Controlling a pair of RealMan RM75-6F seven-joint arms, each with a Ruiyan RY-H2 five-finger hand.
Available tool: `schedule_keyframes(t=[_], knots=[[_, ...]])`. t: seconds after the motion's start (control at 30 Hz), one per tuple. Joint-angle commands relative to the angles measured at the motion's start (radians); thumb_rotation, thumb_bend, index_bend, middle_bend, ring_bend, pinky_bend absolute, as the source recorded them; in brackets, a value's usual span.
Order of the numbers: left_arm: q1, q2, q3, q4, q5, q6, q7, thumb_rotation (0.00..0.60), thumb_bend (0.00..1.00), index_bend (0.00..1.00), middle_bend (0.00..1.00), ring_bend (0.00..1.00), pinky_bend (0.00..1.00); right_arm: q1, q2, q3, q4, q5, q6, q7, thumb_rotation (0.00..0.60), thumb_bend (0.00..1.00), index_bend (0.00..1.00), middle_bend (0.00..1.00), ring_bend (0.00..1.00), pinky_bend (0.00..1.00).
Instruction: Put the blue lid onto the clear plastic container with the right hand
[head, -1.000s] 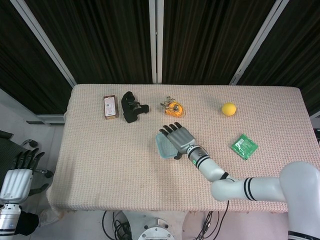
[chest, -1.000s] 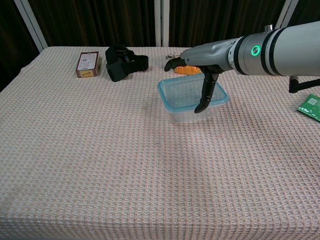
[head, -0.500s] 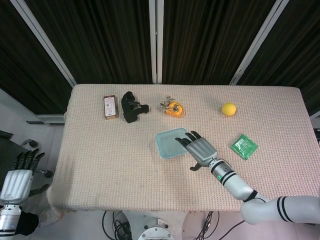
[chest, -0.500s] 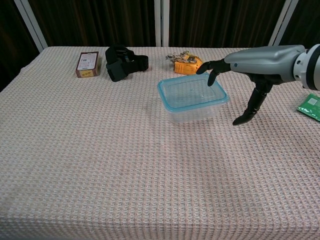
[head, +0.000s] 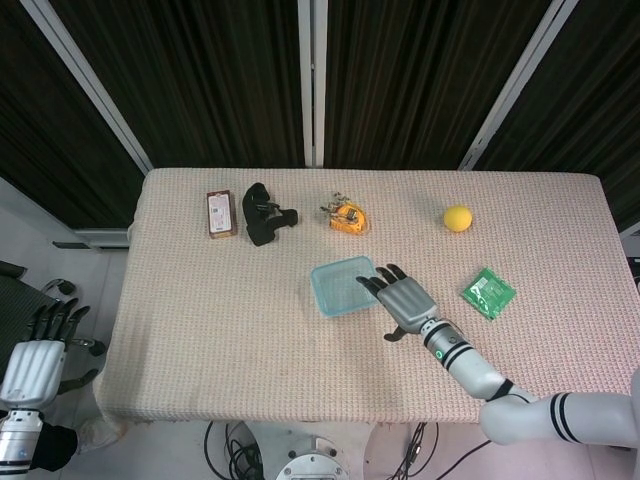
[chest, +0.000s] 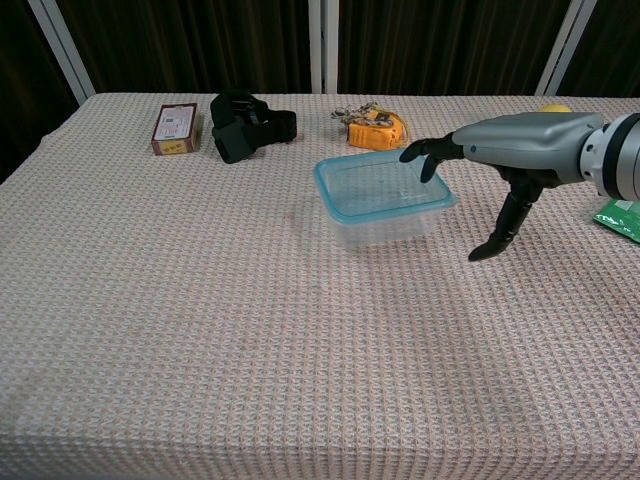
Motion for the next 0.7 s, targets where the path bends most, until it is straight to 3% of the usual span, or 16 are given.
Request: schedule_keyframes(t=[0.03,0.27,0.5,0.7], knots=[[0.002,-0.003,0.002,0.004,0.0,0.001,-0.004,0.6,0.07,0.13,0.03,0.0,0.0,-0.002,-0.007,0.001,0.005,0.004,-0.007,-0.009,0.6,0.0,0.0,0.18,0.0,0.0],[0.005,-0.009,0.003,0.017,0.001,0.003,-0.017,0.6,0.07,0.13,0.03,0.0,0.0,-0.007,-0.021,0.002,0.009,0.016,-0.01,-0.04,0.6,0.0,0.0,0.18,0.0,0.0],[0.008,-0.009,0.002,0.023,0.003,0.009,-0.026,0.6,0.07,0.13,0.03,0.0,0.0,-0.024,0.027,0.041,-0.066,-0.032,0.047,-0.037,0.6,0.0,0.0,0.18,0.0,0.0],[0.01,-0.011,0.002,0.02,0.008,0.013,-0.022,0.6,0.07,0.13,0.03,0.0,0.0,0.016,0.016,0.08,-0.104,-0.037,0.018,-0.074,0.6,0.0,0.0,0.16,0.0,0.0]])
